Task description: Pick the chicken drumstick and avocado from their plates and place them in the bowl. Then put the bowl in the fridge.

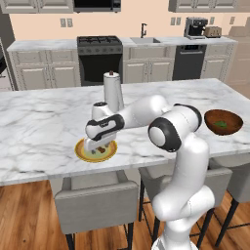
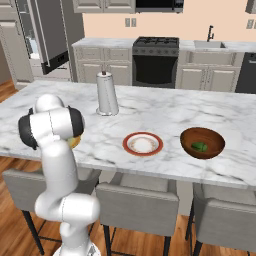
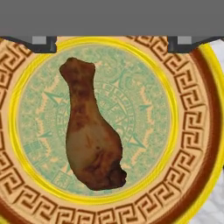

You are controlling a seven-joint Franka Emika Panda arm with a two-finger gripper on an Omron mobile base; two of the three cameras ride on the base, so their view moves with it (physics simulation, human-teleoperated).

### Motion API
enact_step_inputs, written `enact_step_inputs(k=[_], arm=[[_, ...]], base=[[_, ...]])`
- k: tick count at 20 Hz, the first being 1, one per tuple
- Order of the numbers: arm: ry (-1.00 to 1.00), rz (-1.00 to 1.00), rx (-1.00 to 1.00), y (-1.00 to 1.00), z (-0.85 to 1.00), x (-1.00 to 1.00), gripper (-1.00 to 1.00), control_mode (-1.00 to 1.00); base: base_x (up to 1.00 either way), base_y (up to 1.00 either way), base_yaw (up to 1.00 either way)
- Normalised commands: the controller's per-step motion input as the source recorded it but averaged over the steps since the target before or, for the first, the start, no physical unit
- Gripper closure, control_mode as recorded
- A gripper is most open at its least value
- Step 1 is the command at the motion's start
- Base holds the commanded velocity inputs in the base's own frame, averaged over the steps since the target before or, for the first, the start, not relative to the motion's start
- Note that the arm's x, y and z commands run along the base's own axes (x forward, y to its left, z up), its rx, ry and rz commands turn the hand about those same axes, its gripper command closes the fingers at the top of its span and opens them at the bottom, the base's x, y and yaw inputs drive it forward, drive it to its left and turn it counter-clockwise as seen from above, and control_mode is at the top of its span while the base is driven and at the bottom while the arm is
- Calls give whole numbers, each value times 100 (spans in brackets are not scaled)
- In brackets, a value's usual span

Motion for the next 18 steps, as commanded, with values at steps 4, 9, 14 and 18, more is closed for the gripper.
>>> enact_step_inputs(k=[4, 9, 14, 18], arm=[[1, 0, -2, 6, -10, 26, -100, -100], [0, 0, -3, 1, -12, 25, -100, -100], [0, 0, -6, 1, -17, 21, -100, -100], [1, 0, 0, 3, -18, 15, -100, -100]], base=[[0, 0, 0], [0, 0, 0], [0, 0, 0], [0, 0, 0]])
